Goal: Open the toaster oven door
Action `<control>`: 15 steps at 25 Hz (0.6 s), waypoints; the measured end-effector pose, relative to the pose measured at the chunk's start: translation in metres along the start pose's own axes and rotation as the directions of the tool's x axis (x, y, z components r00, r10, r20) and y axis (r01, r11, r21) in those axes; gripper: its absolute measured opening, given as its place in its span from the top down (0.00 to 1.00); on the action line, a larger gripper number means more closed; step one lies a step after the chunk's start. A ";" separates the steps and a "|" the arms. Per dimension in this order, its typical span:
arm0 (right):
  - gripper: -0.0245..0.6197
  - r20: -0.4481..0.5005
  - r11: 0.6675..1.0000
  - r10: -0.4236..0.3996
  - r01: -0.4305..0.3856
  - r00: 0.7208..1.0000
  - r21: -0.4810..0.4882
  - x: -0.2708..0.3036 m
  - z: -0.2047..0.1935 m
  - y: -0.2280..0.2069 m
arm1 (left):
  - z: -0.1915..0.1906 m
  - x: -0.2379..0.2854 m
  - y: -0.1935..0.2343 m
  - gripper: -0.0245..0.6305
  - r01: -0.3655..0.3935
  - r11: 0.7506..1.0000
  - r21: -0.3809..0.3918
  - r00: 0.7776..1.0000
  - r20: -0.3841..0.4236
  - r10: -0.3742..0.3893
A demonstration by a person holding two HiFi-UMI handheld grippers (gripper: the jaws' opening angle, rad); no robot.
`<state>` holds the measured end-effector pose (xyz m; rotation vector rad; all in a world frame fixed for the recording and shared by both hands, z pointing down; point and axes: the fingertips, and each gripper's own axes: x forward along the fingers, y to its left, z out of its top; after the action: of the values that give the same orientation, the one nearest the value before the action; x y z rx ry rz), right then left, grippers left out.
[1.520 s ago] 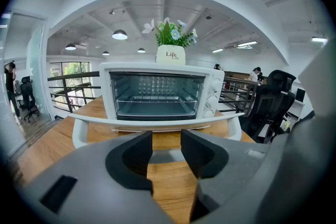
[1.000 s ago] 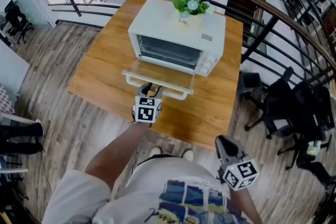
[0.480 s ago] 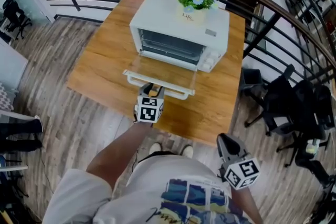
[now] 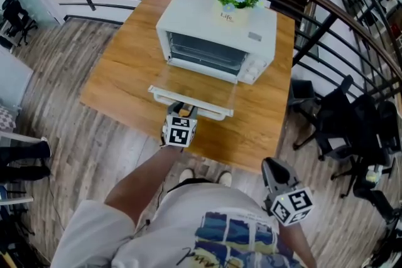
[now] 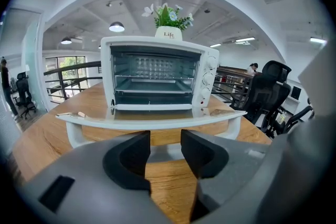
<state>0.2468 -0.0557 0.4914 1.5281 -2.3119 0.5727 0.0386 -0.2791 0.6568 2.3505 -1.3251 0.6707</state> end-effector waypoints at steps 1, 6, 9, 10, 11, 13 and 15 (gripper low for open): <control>0.92 0.001 1.000 -0.001 0.001 1.000 -0.001 0.000 0.000 0.001 | -0.003 0.001 0.001 0.70 0.000 1.000 0.000 1.000 -0.003 0.000; 0.92 -0.011 1.000 -0.016 0.016 1.000 0.001 -0.003 -0.002 -0.002 | -0.015 0.006 0.000 0.70 0.004 1.000 0.003 1.000 -0.016 -0.004; 0.92 -0.014 1.000 -0.026 0.026 1.000 0.002 -0.006 -0.003 -0.003 | -0.025 0.010 0.000 0.70 0.011 1.000 0.007 1.000 -0.022 -0.011; 0.92 -0.015 1.000 -0.029 0.029 0.999 0.002 -0.006 -0.002 -0.003 | -0.028 0.011 0.001 0.70 0.012 1.000 0.007 1.000 -0.025 -0.012; 0.92 -0.016 1.000 -0.031 0.031 0.999 0.002 -0.006 -0.002 -0.003 | -0.030 0.013 0.001 0.70 0.013 1.000 0.004 1.000 -0.028 -0.013; 0.92 -0.023 0.999 -0.038 0.038 0.999 0.000 -0.007 -0.002 -0.004 | -0.035 0.015 0.003 0.70 0.010 1.000 -0.006 0.999 -0.030 -0.010; 0.92 -0.027 0.999 -0.042 0.042 0.999 0.000 -0.007 -0.003 -0.004 | -0.038 0.016 0.004 0.70 0.007 1.000 -0.013 1.000 -0.026 -0.007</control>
<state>0.2532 -0.0500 0.4913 1.5561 -2.2538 0.5792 0.0339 -0.2721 0.6972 2.3271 -1.3057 0.6859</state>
